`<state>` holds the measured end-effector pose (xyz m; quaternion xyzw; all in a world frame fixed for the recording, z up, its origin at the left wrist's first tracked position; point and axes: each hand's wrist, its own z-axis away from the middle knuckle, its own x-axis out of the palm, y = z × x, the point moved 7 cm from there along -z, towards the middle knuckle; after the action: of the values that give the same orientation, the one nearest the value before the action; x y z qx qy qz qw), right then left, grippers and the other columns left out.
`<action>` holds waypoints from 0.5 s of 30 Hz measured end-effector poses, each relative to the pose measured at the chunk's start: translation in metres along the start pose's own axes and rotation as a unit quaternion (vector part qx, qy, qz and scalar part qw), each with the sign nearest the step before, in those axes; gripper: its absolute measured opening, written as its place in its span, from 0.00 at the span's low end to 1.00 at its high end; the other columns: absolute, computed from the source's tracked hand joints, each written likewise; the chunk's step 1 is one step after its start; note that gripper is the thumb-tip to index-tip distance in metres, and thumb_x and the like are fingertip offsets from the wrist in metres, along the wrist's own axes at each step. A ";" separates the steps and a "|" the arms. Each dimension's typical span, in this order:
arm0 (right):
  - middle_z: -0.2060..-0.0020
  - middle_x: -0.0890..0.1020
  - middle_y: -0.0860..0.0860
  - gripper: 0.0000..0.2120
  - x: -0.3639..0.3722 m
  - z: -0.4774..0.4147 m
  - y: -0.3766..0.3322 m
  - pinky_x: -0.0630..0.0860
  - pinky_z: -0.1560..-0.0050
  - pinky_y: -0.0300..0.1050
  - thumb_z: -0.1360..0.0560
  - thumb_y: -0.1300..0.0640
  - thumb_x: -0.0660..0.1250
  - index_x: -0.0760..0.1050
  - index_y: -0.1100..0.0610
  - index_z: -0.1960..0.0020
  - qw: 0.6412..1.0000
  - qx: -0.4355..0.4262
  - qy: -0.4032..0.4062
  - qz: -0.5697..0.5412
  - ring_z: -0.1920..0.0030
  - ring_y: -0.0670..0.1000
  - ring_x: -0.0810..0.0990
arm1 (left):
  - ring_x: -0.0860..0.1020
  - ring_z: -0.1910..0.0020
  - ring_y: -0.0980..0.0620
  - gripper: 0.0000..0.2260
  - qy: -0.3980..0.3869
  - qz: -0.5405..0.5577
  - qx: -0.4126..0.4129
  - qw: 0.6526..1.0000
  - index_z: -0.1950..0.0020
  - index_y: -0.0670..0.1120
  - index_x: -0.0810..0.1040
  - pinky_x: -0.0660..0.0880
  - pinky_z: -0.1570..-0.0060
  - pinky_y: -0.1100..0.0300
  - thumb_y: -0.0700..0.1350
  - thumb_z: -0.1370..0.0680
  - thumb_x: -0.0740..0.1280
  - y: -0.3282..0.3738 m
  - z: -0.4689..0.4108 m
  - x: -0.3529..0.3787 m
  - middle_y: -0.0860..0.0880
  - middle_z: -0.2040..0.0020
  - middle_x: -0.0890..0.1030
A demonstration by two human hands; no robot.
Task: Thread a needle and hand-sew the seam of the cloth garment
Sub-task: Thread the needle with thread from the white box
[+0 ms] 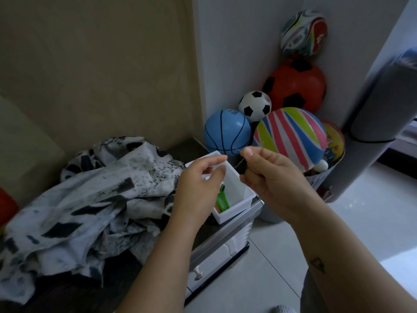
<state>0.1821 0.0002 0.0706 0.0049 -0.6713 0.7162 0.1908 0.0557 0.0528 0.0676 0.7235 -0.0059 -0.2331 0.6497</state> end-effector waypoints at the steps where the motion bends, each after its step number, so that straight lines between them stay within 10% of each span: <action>1: 0.78 0.67 0.46 0.06 0.004 0.002 0.003 0.74 0.51 0.43 0.29 0.52 0.64 0.76 0.54 0.58 1.000 0.010 -0.013 -0.003 0.75 0.43 0.67 | 0.77 0.45 0.60 0.08 0.003 0.047 -0.022 0.999 0.50 0.61 0.79 0.76 0.48 0.65 0.46 0.21 0.65 0.000 0.009 -0.004 0.58 0.46 0.79; 5: 0.77 0.65 0.47 0.11 0.015 0.008 0.016 0.73 0.50 0.44 0.33 0.49 0.66 0.75 0.57 0.57 0.998 0.041 -0.041 -0.012 0.75 0.44 0.65 | 0.81 0.53 0.61 0.06 0.050 0.151 -0.039 0.986 0.49 0.56 0.82 0.75 0.62 0.71 0.46 0.23 0.67 -0.003 0.035 -0.016 0.53 0.50 0.82; 15: 0.74 0.62 0.51 0.12 0.039 0.009 0.032 0.74 0.61 0.37 0.23 0.53 0.61 0.83 0.51 0.56 0.995 0.046 -0.084 0.024 0.73 0.46 0.62 | 0.80 0.51 0.62 0.04 0.055 0.200 -0.032 0.978 0.54 0.55 0.84 0.75 0.56 0.70 0.50 0.26 0.70 -0.012 0.039 -0.016 0.58 0.54 0.84</action>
<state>0.1350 0.0013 0.0512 0.0578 -0.6515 0.7474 0.1162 0.0247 0.0227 0.0593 0.6985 -0.1070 -0.0585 0.7052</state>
